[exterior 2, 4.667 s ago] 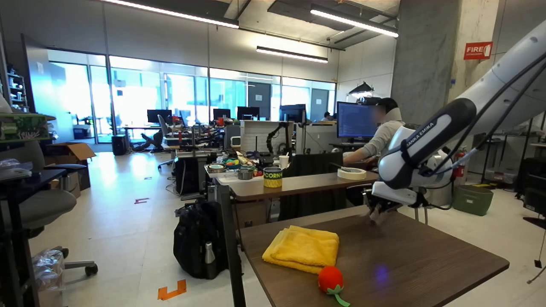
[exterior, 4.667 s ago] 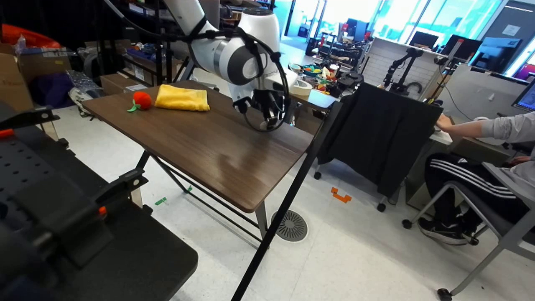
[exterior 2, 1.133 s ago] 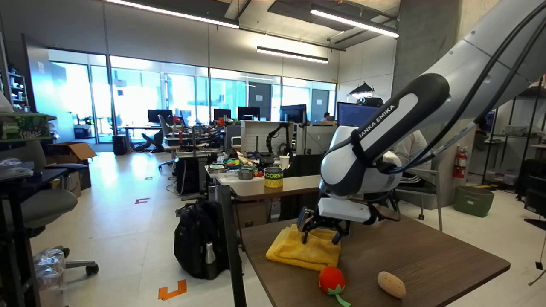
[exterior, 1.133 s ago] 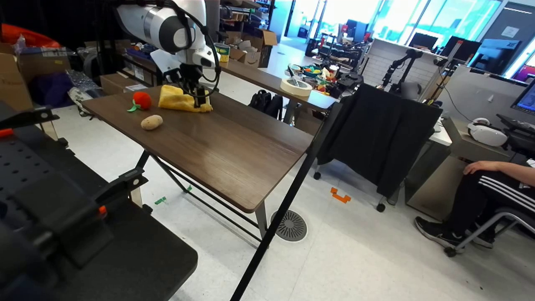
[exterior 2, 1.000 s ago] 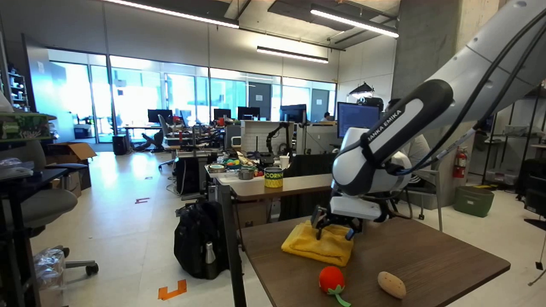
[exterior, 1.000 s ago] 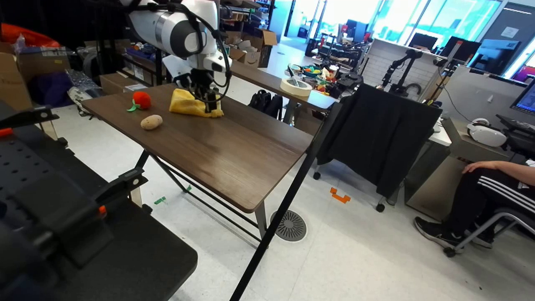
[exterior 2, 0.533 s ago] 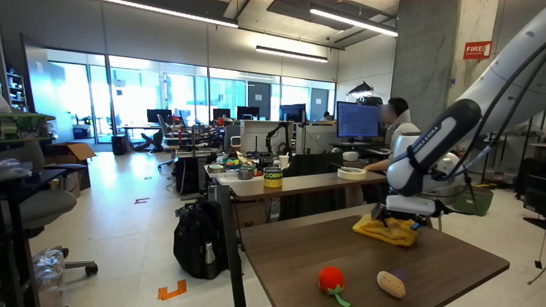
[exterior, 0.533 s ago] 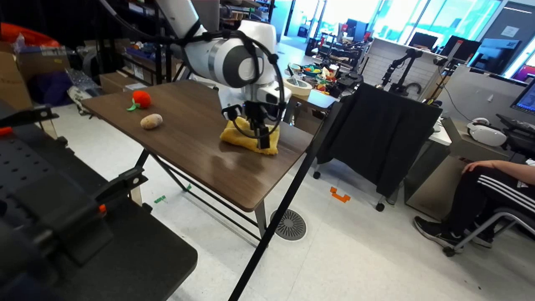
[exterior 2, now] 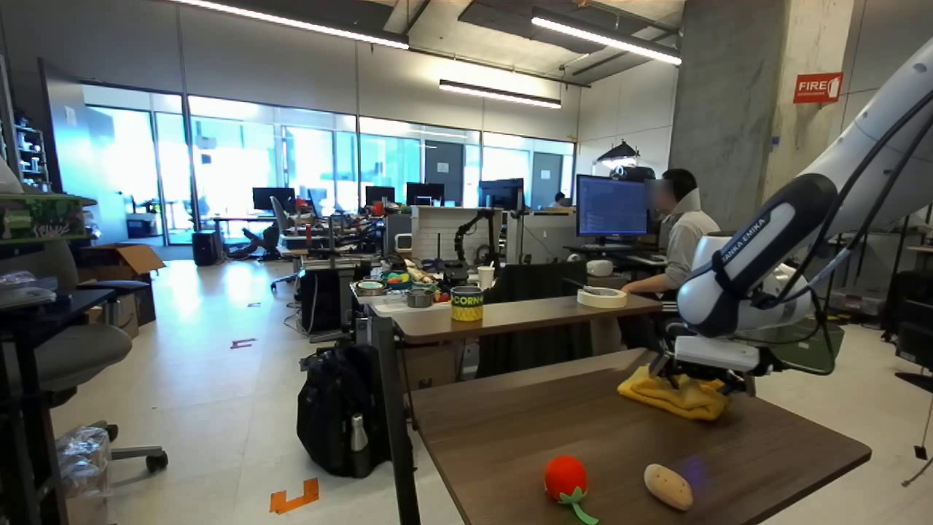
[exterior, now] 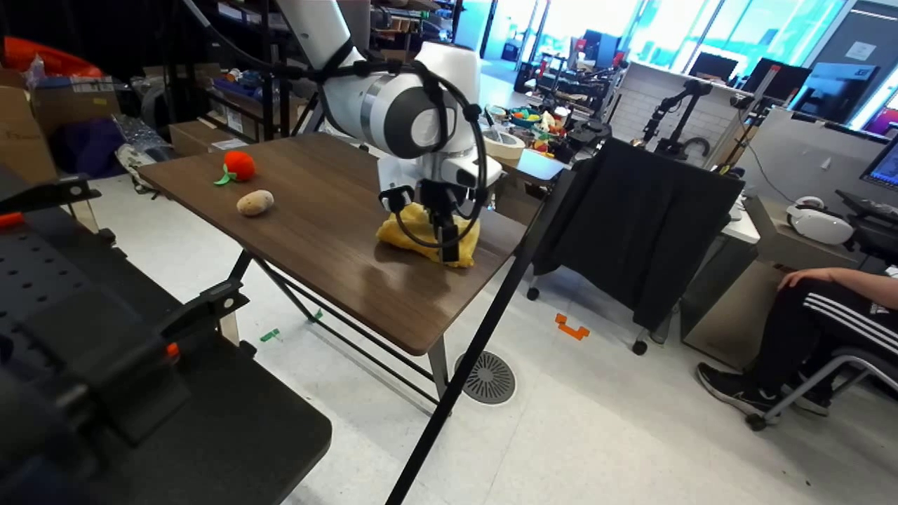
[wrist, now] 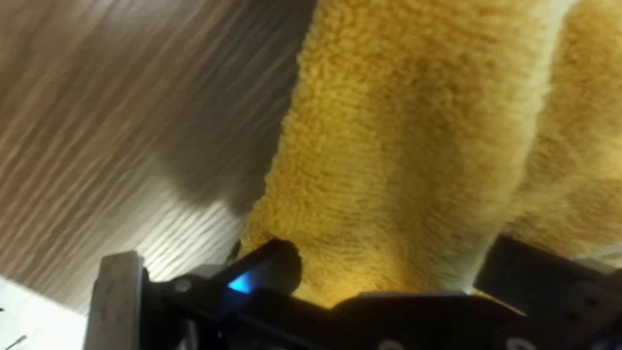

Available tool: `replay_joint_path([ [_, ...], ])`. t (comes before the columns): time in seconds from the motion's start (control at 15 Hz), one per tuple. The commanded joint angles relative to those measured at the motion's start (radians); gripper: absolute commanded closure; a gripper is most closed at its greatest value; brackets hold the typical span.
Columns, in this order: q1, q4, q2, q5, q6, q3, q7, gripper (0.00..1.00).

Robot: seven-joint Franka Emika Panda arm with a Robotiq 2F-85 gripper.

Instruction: Use the yellow towel to wipe the table

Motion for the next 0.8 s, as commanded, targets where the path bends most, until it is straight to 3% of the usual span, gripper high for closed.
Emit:
replay_joint_path([
  [0.0, 0.066, -0.045, -0.028, 0.013, 0.026, 0.096, -0.039, 0.0],
  [0.13, 0.121, -0.023, -0.021, 0.003, 0.006, 0.113, -0.031, 0.0],
  [0.27, 0.165, 0.004, 0.001, -0.015, 0.007, 0.084, -0.012, 0.0],
  [0.73, 0.164, 0.08, 0.061, -0.051, -0.077, -0.133, 0.148, 0.0],
])
